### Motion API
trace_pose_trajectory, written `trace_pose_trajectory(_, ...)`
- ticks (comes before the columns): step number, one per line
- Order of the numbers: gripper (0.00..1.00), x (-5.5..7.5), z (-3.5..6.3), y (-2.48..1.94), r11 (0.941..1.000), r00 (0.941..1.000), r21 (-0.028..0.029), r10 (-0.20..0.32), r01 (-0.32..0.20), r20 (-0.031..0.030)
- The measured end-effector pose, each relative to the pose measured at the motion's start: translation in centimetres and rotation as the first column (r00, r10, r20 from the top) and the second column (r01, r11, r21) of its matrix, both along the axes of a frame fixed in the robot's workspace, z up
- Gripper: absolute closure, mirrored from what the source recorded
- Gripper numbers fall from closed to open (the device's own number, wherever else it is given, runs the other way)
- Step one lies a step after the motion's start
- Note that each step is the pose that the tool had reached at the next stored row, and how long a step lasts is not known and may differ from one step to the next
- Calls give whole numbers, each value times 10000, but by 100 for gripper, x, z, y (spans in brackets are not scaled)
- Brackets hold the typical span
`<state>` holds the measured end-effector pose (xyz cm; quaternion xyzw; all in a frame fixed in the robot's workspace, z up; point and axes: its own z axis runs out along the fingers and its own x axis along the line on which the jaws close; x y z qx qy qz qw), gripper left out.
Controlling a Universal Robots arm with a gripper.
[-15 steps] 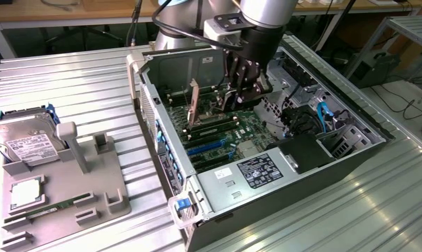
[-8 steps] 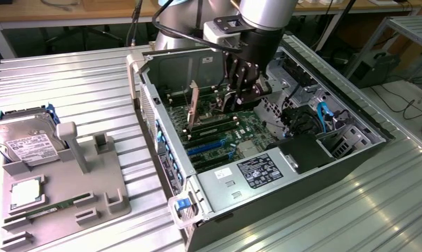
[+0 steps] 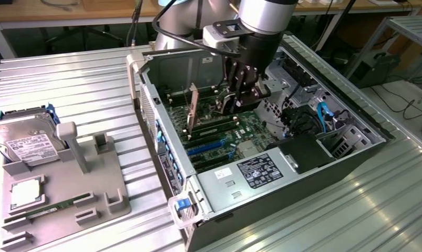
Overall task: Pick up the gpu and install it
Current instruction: 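Insert the gpu into the slot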
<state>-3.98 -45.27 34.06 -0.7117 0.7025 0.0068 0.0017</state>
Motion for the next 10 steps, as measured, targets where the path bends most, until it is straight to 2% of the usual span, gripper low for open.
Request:
trace_pose_trajectory(7,73,-10,-49,-2,10000,10000,-1,1,-1,1)
trace_pose_trajectory(8,73,-27,-64,-24,10000,10000,-3,0,0,33)
trace_pose_trajectory(10,73,-29,-82,-27,10000,10000,-3,1,-1,46)
